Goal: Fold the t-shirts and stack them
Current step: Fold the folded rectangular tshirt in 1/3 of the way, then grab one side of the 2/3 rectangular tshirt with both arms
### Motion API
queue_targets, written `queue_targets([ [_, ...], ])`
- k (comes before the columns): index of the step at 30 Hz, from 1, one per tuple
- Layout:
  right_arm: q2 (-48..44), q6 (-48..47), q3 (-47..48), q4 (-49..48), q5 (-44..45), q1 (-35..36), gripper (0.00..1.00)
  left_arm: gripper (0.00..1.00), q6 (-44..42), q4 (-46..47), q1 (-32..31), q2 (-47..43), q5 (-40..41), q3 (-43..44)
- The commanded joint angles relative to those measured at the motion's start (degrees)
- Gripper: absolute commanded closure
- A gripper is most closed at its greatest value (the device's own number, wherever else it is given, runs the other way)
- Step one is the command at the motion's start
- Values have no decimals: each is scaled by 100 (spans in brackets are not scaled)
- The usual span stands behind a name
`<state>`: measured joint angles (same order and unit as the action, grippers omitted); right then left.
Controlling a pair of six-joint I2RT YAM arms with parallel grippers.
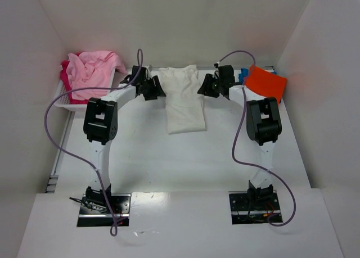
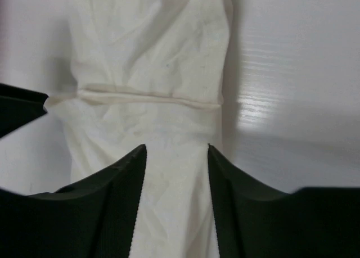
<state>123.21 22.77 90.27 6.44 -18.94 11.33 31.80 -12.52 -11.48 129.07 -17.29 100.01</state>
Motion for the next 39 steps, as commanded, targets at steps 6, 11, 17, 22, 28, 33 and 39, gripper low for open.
queue_targets([
  [6, -2206, -308, -1670, 76, 444, -43, 25, 19, -376, -57, -240, -1929, -762, -1170],
  [11, -2943, -269, -2973, 88, 268, -43, 26, 19, -144, 181, -630, -2469, -784, -2409],
  [17, -3163, 96, -3888, -20, 224, 109, 28, 20, 473, 901, -882, -2650, -670, -3699],
  [22, -2784, 149, -3789, -161, 154, 194, 34, 26, 854, 1331, -900, -2454, -617, -3963],
  [28, -2459, 149, -3595, -345, -101, 246, 37, 29, 961, 1393, -952, -2149, -617, -3831],
  [33, -2290, 149, -3534, -345, -101, 299, 39, 32, 1013, 1551, -952, -1964, -617, -3831],
  [39, -2110, 247, -3481, -516, -101, 352, 49, 43, 1092, 1604, -952, -1797, -679, -3779],
])
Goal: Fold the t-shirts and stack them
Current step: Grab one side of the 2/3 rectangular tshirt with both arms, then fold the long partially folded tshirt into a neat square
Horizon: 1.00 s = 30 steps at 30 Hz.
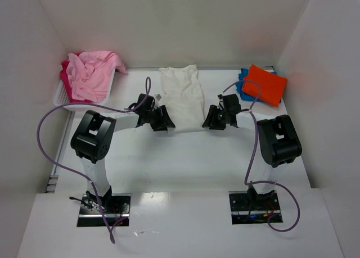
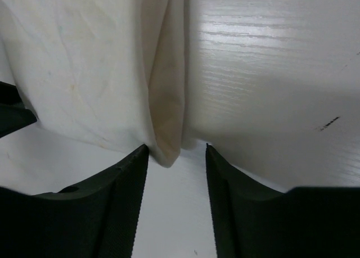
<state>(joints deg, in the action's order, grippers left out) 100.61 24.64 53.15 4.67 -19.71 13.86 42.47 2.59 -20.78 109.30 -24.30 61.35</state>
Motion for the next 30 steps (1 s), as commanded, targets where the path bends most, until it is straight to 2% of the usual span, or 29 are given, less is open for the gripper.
queue_targets([
  [1, 169, 123, 231, -401, -24, 133, 52, 45, 24, 92, -23, 179, 22, 88],
  [2, 208, 146, 231, -423, -57, 152, 54, 48, 24, 54, -23, 179, 22, 88],
  [5, 358, 216, 269, -424, -77, 254, 69, 58, 24, 31, -23, 179, -39, 88],
  [8, 450, 216, 345, -424, -19, 398, 96, 80, -60, -39, -23, 179, -82, 88],
  [11, 419, 269, 345, -362, 152, 509, 100, 100, -118, -189, -23, 147, -110, 88],
  [17, -27, 528, 5, -207, 204, 530, 100, 100, -283, -678, -23, -281, -110, -26],
  [22, -978, 685, -340, 157, 385, 753, 100, 100, -419, -1236, -23, -834, 92, -237],
  [30, -2466, 910, -639, 940, 415, 989, 100, 100, -608, -2200, -23, -1937, -83, -385],
])
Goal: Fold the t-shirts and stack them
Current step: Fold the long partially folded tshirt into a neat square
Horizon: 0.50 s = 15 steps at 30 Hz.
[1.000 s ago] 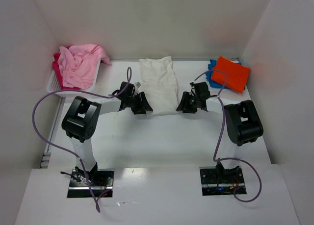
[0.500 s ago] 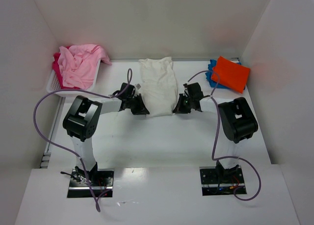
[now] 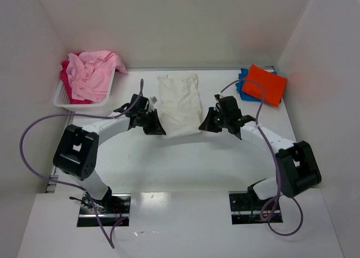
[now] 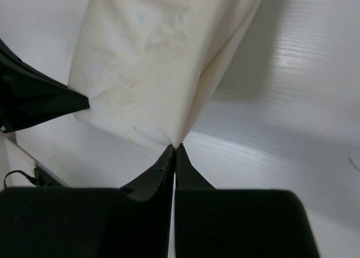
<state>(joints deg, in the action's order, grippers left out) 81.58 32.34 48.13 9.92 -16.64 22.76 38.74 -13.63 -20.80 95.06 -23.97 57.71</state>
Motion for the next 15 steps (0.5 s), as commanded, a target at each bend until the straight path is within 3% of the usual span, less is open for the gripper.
queue_targets([
  [1, -707, 173, -137, 532, 109, 123, 100, 100, -272, -814, -21, -644, -71, 3],
  [8, -1709, 606, -112, 990, 232, 396, 100, 100, -175, -1720, -21, -2076, 121, 153],
  [15, -2100, 585, 256, 1189, 557, 448, 100, 100, -7, -2073, -21, -2527, -126, 650],
])
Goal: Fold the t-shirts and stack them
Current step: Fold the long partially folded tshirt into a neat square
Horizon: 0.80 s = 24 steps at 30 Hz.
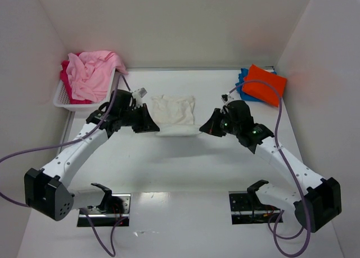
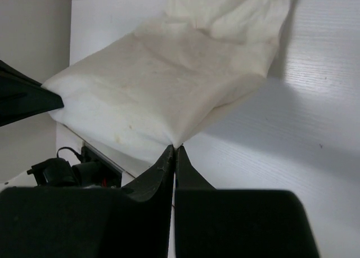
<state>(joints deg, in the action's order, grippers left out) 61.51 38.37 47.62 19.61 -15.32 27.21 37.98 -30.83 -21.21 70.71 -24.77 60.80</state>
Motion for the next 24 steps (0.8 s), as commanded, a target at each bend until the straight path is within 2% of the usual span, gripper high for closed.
queue_targets([
  [1, 10, -92, 360, 193, 466, 4, 100, 100, 70, -354, 21, -55, -20, 406],
  [7, 694, -401, 816, -319, 460, -291, 100, 100, 184, -81, 404, 274, 7, 459],
  [15, 2094, -752, 1634, -945, 130, -594, 100, 100, 237, 288, 846, 1047, -352, 644],
  [24, 3447, -927, 2743, -1135, -6, -655, 99, 100, 237, 455, 1200, 2116, -541, 1315],
])
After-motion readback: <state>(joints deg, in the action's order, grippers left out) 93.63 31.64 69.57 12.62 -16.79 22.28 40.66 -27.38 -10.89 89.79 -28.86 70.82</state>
